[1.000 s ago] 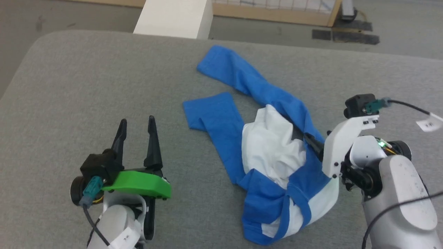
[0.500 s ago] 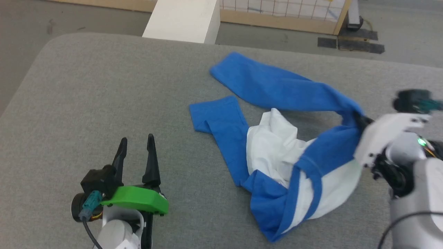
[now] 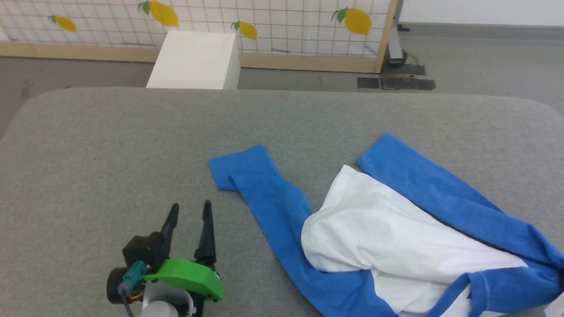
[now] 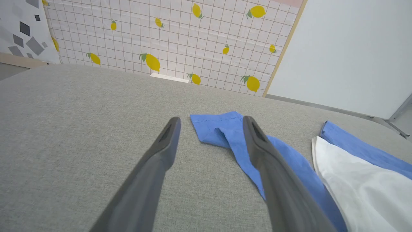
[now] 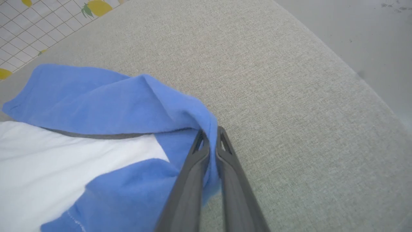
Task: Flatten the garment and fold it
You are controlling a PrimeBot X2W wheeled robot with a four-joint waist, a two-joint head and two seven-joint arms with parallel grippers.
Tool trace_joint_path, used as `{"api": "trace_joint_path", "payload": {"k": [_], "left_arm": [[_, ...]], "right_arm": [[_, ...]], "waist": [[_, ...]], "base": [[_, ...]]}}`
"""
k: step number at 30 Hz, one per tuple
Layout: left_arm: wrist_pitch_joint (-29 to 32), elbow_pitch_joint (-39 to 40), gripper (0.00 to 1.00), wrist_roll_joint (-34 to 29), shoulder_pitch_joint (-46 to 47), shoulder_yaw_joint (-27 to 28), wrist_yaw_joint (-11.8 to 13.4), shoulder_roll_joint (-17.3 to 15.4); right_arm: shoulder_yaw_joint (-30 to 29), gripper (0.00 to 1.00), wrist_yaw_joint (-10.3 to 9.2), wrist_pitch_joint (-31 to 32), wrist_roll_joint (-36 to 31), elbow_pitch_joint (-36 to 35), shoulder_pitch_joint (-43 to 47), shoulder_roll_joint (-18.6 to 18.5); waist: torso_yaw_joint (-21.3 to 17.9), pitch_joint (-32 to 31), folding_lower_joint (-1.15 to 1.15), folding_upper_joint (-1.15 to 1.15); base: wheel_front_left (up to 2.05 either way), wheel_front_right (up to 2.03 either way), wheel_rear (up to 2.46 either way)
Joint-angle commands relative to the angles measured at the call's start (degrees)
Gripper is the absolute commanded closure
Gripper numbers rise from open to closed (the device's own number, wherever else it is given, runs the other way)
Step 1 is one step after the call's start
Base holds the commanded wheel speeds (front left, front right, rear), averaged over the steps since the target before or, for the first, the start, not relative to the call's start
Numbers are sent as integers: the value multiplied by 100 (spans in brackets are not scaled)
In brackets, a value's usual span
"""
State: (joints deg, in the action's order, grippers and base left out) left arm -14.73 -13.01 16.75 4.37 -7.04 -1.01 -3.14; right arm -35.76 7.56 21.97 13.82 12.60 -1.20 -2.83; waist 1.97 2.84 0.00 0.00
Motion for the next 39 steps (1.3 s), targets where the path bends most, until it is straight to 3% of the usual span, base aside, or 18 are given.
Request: {"api": "trace_joint_path", "payload": {"k": [1, 5, 10, 15, 20, 23, 24, 26, 31, 39], "left_arm": [[-27, -90, 0, 32, -58, -90, -25, 24], [173, -375, 0, 165, 91, -508, 65, 25], [891, -676, 0, 520, 372, -1220, 182, 25], [1786, -1067, 0, 840, 754, -1852, 490, 25], [2800, -1562, 0, 783, 1138, -2271, 903, 25], [3438, -1694, 0, 957, 1224, -2528, 773, 25], [3609, -1662, 15, 1126, 1223, -2592, 681, 25], [3813, -1633, 100, 1220, 1250, -2731, 585, 26], [3314, -1467, 100, 1207, 1307, -2613, 642, 16], [1751, -1059, 100, 1276, 1171, -1603, 1245, -384]], "right_arm": [[124, 0, -8, -158, -35, -93, 55, -5], [856, 0, -8, -784, -155, -612, 335, -5], [1674, 0, -8, -1347, -155, -1245, 677, -5], [2132, 0, -8, -1417, 82, -1499, 754, -5], [2460, 0, -8, -1431, 215, -1535, 703, -5], [2549, 0, -8, -1438, 255, -1540, 684, -5], [2584, 0, -8, -1440, 276, -1546, 675, -5], [2629, 0, -8, -1444, 281, -1544, 669, -5], [2708, 0, -8, -1481, 322, -1517, 653, -5], [2795, 0, -8, -1539, 364, -1503, 592, -5]], "waist": [[-106, -51, 0, 0], [-158, -10, 0, 0], [-242, 78, 0, 0], [-341, 182, 0, 0], [-394, 270, 0, 0], [-388, 311, 0, 0], [-381, 326, 0, 0], [-351, 344, 0, 0], [-209, 343, 0, 0], [117, 251, 0, 0]], "base": [[0, 0, 0], [0, 0, 0], [0, 0, 0], [0, 0, 0], [0, 0, 0], [0, 0, 0], [0, 0, 0], [0, 0, 0], [0, 0, 0], [0, 0, 0]]}}
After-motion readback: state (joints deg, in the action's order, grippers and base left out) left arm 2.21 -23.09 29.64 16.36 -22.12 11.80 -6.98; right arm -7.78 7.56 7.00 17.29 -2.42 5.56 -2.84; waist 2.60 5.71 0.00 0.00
